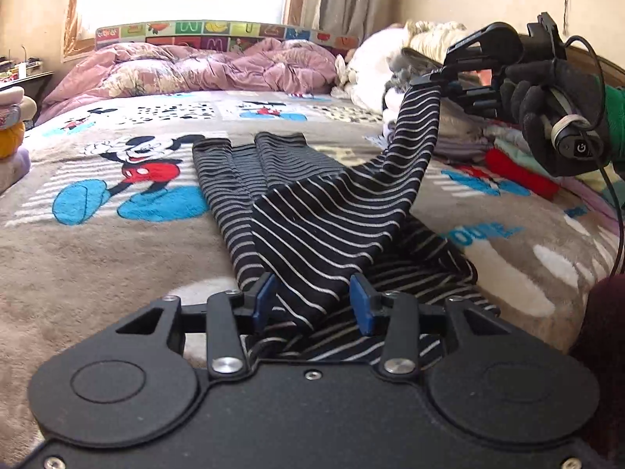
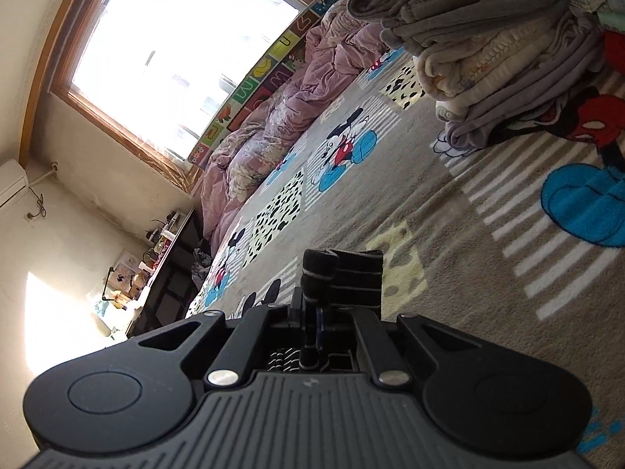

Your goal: Fold clothes

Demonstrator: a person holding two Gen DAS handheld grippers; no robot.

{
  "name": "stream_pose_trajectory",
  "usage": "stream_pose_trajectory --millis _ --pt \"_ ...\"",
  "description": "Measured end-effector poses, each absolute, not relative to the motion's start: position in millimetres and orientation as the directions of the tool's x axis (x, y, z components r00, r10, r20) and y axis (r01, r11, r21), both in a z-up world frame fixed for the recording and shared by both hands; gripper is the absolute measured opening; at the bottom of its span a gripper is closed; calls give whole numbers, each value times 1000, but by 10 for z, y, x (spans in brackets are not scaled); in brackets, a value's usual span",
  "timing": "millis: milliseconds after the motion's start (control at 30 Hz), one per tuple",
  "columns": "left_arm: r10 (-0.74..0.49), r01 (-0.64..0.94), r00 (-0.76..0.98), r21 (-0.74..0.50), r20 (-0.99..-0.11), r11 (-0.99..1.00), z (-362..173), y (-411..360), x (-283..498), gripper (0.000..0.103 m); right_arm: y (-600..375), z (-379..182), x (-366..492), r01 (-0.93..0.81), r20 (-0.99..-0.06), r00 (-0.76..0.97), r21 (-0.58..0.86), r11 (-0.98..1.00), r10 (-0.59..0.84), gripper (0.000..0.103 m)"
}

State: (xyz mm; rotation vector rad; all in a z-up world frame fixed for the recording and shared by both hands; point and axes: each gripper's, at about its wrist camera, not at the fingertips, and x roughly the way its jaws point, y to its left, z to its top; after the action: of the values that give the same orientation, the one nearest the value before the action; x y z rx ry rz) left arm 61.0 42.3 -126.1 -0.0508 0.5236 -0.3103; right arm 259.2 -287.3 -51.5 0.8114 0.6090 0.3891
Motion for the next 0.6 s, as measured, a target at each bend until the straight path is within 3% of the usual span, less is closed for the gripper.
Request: stream_pose_trajectory --millis 67,333,467,600 --pt "-333 303 779 -147 -531 942 -1337 435 716 40 -2725 -402 2645 -101 -367 757 752 651 541 7" --pt "-282 333 819 15 -500 943 -1320 297 617 40 -1992 -101 2836 -152 -406 729 689 709 551 7" --pt "-309 360 801 2 -512 933 -1349 307 643 39 -1673 -62 2968 -175 -433 719 644 745 543 7" --pt "-352 349 776 -109 -524 931 -1347 435 691 23 -1437 -121 3130 -171 -466 711 611 773 526 7"
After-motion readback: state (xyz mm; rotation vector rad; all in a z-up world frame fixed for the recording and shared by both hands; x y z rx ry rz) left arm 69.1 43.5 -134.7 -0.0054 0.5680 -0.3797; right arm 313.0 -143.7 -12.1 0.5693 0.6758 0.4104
